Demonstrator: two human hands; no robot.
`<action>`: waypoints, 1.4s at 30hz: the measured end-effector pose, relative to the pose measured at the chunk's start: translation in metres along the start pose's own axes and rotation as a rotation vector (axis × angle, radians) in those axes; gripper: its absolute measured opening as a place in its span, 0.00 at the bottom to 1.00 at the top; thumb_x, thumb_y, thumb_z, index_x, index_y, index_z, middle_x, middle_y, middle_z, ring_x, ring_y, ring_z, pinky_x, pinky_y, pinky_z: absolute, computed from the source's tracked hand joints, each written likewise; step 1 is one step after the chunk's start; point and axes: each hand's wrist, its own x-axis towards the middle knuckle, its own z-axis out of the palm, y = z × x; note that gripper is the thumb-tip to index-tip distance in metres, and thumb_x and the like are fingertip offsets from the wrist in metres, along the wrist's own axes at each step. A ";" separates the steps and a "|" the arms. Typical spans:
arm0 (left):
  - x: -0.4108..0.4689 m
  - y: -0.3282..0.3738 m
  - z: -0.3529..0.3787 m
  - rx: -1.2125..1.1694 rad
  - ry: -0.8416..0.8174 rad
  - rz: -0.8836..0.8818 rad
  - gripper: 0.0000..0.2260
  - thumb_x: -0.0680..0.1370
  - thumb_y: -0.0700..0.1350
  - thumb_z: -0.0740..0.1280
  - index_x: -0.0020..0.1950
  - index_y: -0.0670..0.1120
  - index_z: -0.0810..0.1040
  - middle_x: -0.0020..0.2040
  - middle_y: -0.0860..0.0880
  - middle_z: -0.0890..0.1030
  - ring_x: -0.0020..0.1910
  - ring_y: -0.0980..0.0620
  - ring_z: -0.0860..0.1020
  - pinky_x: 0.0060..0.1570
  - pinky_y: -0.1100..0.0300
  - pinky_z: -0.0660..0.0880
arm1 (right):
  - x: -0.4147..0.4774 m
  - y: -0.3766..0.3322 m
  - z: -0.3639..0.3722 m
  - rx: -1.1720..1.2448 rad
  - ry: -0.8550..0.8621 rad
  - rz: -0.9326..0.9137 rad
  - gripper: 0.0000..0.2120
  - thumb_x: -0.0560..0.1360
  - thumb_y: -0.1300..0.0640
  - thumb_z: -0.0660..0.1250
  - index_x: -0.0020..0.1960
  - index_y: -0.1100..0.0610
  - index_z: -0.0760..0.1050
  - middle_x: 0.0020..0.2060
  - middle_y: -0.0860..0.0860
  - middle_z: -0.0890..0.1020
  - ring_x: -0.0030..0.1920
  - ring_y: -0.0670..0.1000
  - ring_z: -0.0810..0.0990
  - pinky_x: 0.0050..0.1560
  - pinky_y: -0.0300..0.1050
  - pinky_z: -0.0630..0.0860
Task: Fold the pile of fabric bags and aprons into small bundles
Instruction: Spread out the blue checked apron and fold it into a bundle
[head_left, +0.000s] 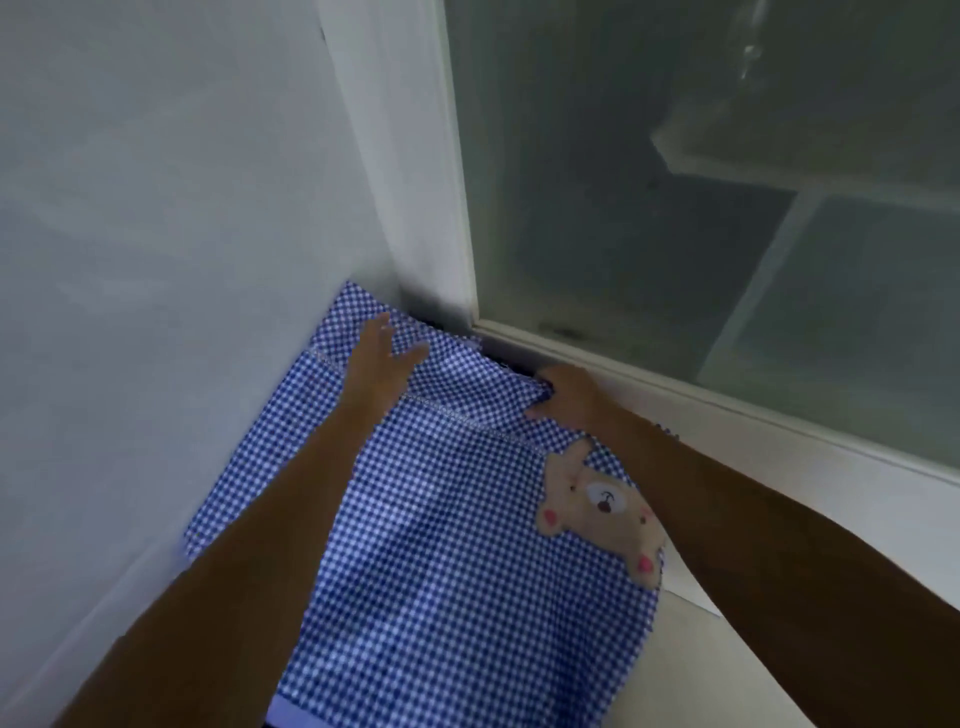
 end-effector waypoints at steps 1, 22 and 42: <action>-0.010 -0.012 0.018 0.181 -0.095 0.064 0.35 0.76 0.53 0.68 0.77 0.45 0.55 0.76 0.47 0.61 0.74 0.47 0.61 0.71 0.51 0.58 | 0.010 0.007 0.009 -0.046 -0.024 0.013 0.13 0.71 0.54 0.73 0.51 0.60 0.77 0.55 0.58 0.80 0.56 0.57 0.77 0.50 0.46 0.69; 0.010 -0.108 0.073 0.797 -0.383 -0.259 0.54 0.61 0.80 0.56 0.74 0.59 0.29 0.76 0.46 0.30 0.74 0.36 0.34 0.65 0.26 0.39 | -0.072 0.005 0.097 0.197 0.467 0.048 0.13 0.75 0.60 0.67 0.58 0.60 0.73 0.54 0.52 0.73 0.54 0.49 0.70 0.55 0.39 0.66; -0.205 -0.117 0.059 0.867 -0.367 0.257 0.31 0.80 0.52 0.55 0.78 0.38 0.49 0.78 0.39 0.48 0.77 0.38 0.51 0.71 0.35 0.49 | -0.277 -0.040 0.174 0.689 0.071 0.874 0.49 0.70 0.38 0.69 0.77 0.61 0.48 0.74 0.57 0.56 0.74 0.57 0.59 0.70 0.52 0.63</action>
